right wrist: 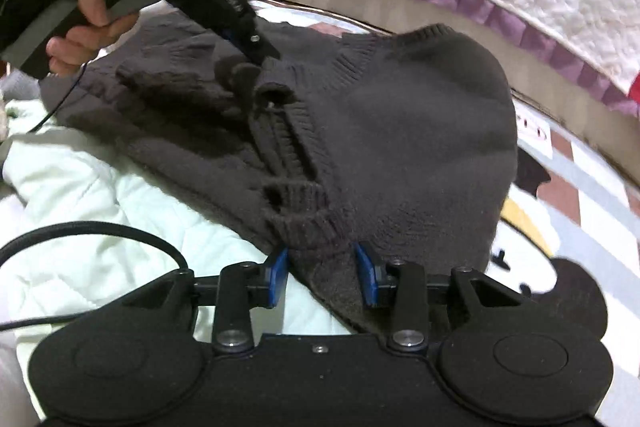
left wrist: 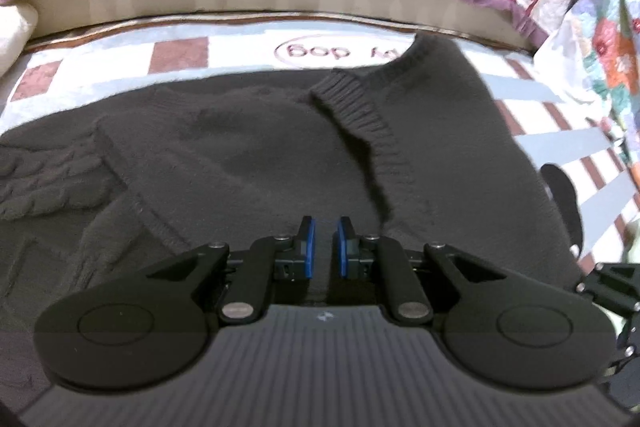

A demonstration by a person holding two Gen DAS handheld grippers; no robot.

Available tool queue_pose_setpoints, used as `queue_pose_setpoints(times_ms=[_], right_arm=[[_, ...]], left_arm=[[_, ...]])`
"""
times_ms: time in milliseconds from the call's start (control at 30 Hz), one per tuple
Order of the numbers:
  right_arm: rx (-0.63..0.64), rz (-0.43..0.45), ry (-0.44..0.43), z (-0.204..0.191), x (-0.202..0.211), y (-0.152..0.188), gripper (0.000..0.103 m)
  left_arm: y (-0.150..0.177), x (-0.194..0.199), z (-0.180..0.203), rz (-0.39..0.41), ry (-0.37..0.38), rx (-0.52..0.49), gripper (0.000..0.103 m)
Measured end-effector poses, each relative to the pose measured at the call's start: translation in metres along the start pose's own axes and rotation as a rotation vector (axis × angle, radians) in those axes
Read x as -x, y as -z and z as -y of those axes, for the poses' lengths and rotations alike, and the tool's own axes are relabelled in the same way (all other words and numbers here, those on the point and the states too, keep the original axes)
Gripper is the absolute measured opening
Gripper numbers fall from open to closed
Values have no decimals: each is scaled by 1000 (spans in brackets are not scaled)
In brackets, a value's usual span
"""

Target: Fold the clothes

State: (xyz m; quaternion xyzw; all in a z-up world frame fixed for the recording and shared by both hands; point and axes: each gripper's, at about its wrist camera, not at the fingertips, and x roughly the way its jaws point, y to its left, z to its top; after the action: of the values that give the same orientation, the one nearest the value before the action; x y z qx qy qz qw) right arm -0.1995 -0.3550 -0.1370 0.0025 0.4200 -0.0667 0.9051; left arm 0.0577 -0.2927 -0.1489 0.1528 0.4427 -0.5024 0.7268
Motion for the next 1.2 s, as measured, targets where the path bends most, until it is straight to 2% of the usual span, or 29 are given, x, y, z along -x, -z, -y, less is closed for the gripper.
queue_pose_setpoints(times_ms=[133,167,233,300,333,367,467,533,600,633,767,867,1033,1200], right_arm=[[-148,-29,-46,6,-2,-11,64],[-180,-42,-64,5,-1,-16,64],[-230,-10,-198,7,12,-38,64],[-302,32,-349,15,22,-60,60],[-326,58,-392,23,26,-74,60],[-312,84,-370,32,27,-92,60],[-233,91,-180,66,9,-135,60],[-259,61,-98,98,-19,-149,50],[-302,25,-46,129,-50,-160,43],[-328,13,-16,142,-66,-163,43],[-378,-35,46,166,-127,-158,43],[-372,-42,64,158,-159,-151,46],[-348,-34,80,149,-166,-156,50],[-286,-61,86,142,-161,-160,55]], left_arm=[[-1,5,-4,-12,-44,-15,12],[-2,7,-5,-11,-62,-26,12],[-4,13,-11,1,-91,-26,14],[-5,19,-23,4,-82,14,14],[-5,21,-32,4,-78,45,14],[-6,24,-41,5,-75,76,15],[-5,31,-73,14,-93,172,20],[-2,36,-96,18,-119,237,21],[1,41,-118,21,-144,303,22],[3,43,-129,22,-154,335,22],[15,48,-169,29,-201,435,26],[22,58,-194,45,-251,484,28],[31,79,-214,98,-264,540,41],[40,82,-227,88,-265,592,45]])
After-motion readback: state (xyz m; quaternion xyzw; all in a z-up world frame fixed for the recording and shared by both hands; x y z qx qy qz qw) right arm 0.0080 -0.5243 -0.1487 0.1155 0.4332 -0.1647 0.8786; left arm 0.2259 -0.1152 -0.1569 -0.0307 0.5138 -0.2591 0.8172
